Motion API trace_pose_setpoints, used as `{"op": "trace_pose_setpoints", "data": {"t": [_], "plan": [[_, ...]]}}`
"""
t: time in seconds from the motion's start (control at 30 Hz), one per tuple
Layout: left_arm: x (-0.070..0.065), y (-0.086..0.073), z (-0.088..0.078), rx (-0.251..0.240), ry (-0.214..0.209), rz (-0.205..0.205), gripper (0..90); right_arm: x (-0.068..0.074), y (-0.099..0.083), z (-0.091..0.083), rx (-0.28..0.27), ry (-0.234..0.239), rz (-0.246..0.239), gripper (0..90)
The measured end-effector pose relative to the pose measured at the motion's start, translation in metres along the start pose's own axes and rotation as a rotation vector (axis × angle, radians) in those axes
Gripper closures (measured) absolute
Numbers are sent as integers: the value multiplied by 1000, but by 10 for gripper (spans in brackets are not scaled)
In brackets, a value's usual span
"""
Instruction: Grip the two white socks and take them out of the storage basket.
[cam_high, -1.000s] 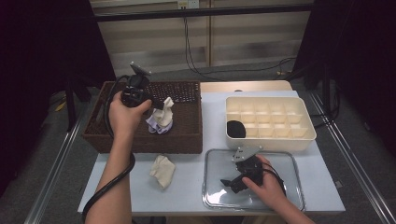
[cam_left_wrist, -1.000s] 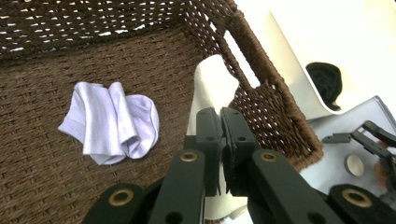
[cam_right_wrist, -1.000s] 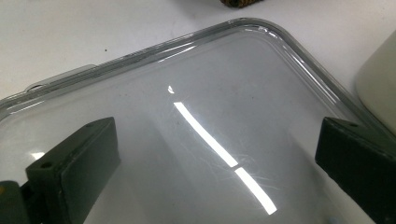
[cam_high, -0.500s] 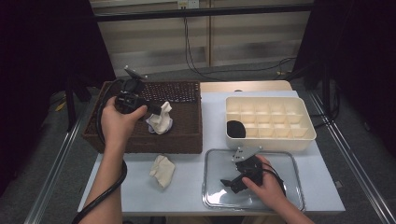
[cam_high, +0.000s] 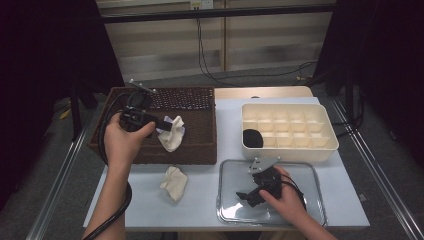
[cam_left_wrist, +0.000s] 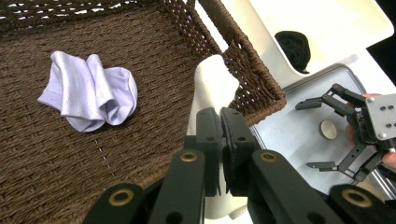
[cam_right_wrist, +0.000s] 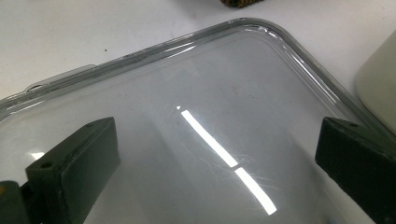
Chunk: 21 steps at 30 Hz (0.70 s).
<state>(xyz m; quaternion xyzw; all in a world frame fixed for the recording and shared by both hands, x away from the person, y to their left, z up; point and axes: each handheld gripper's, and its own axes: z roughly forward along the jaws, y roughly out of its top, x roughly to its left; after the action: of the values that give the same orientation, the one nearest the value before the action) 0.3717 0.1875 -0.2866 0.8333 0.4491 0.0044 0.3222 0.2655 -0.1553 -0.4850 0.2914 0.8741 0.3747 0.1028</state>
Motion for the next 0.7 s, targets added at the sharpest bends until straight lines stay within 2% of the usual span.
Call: {"op": "trace_pose_setpoints", "data": {"t": [0.23, 0.43, 0.67, 0.7], "plan": [[-4, -4, -2, -5, -2, 8, 864, 0, 0, 0, 0, -2, 1, 0], [-11, -12, 0, -8, -21, 21, 864, 0, 0, 0, 0, -3, 1, 0], [-21, -26, 7, -7, -29, 44, 864, 0, 0, 0, 1, -3, 1, 0], [-24, -33, 12, -8, -46, 42, 864, 0, 0, 0, 1, -3, 1, 0]]}}
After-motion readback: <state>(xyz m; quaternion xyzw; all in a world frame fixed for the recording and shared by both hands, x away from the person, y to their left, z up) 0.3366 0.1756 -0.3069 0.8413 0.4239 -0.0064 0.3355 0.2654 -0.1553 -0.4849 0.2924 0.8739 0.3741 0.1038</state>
